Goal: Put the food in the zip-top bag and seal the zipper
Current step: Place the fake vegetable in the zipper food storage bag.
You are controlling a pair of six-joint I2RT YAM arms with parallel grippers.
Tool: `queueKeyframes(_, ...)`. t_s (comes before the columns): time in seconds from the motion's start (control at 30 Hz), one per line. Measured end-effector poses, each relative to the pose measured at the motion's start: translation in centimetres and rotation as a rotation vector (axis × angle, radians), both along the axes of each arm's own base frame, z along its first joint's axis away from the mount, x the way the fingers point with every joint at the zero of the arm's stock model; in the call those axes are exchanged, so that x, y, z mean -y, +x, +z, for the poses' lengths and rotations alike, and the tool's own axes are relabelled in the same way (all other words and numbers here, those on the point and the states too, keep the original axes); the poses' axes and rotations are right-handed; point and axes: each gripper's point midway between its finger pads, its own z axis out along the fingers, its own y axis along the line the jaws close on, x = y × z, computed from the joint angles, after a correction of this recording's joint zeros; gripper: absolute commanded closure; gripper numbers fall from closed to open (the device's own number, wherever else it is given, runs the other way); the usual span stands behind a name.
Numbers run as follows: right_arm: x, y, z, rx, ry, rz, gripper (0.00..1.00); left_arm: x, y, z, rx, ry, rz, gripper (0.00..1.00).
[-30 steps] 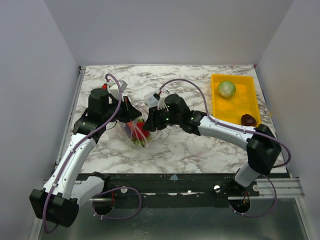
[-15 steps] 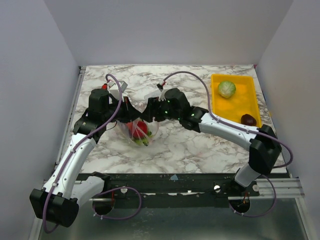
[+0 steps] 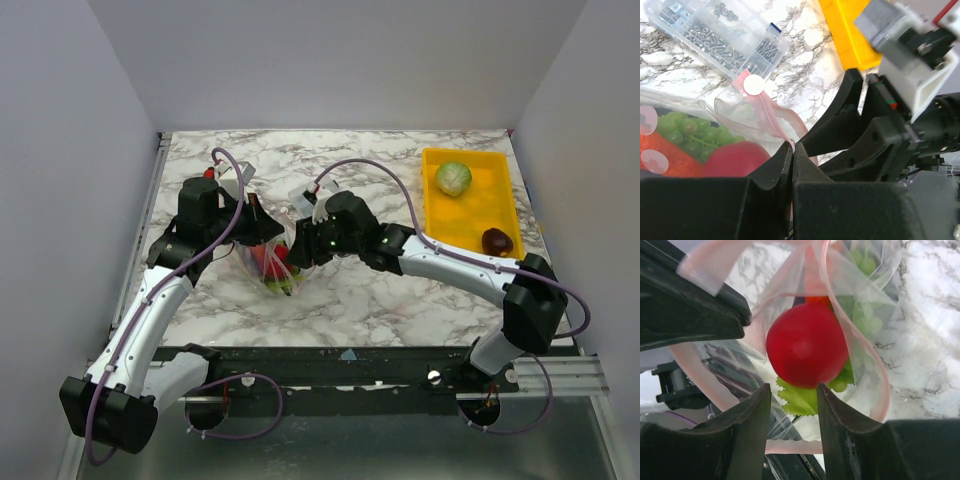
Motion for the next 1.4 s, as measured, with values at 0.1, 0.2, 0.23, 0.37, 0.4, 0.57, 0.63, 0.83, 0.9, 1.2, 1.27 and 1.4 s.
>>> queueKeyframes(0.1, -0.3, -0.4, -1.2, -0.013, -0.023, 0.019, 0.58, 0.0, 0.0, 0.0, 0.0, 0.0, -0.001, 1.0)
queueKeyframes(0.2, -0.5, -0.6, -2.3, -0.018, -0.046, 0.034, 0.63, 0.1, 0.0, 0.1, 0.0, -0.003, -0.004, 1.0)
queueKeyframes(0.23, -0.5, -0.6, -2.7, -0.019, -0.054, 0.037, 0.65, 0.1, -0.1, 0.1, 0.0, -0.005, -0.005, 1.0)
queueKeyframes(0.37, -0.8, -0.8, -4.4, -0.029, -0.079, 0.051, 0.71, 0.3, -0.2, 0.2, -0.002, -0.014, -0.017, 1.0)
queueKeyframes(0.4, -0.9, -0.9, -4.8, -0.03, -0.079, 0.055, 0.71, 0.3, -0.3, 0.1, -0.004, -0.017, -0.022, 1.0)
queueKeyframes(0.57, -1.4, -0.9, -7.0, 0.028, 0.006, 0.035, 0.7, 1.0, -0.7, 0.0, -0.013, -0.053, -0.058, 1.0)
queueKeyframes(0.63, -1.9, 0.2, -7.3, 0.065, 0.053, -0.018, 0.7, 1.3, -0.9, 0.1, -0.014, -0.074, -0.074, 1.0)
queueKeyframes(0.83, -5.4, 5.4, -4.2, 0.195, 0.198, -0.16, 0.65, 1.1, -0.4, 0.4, 0.004, -0.08, -0.053, 1.0)
queueKeyframes(0.9, -5.6, 5.9, -3.6, 0.209, 0.211, -0.174, 0.64, 0.9, -0.2, 0.5, 0.011, -0.08, -0.045, 1.0)
queueKeyframes(1.2, -4.4, 5.4, -4.2, 0.168, 0.153, -0.198, 0.61, 0.6, -0.1, 0.7, 0.01, -0.089, -0.036, 1.0)
queueKeyframes(1.27, -3.7, 5.1, -4.0, 0.156, 0.142, -0.208, 0.59, 0.6, -0.1, 0.8, 0.008, -0.096, -0.04, 1.0)
queueKeyframes(1.4, -2.3, 4.8, -3.6, 0.16, 0.138, -0.243, 0.58, 0.7, -0.2, 1.1, 0.007, -0.114, -0.047, 1.0)
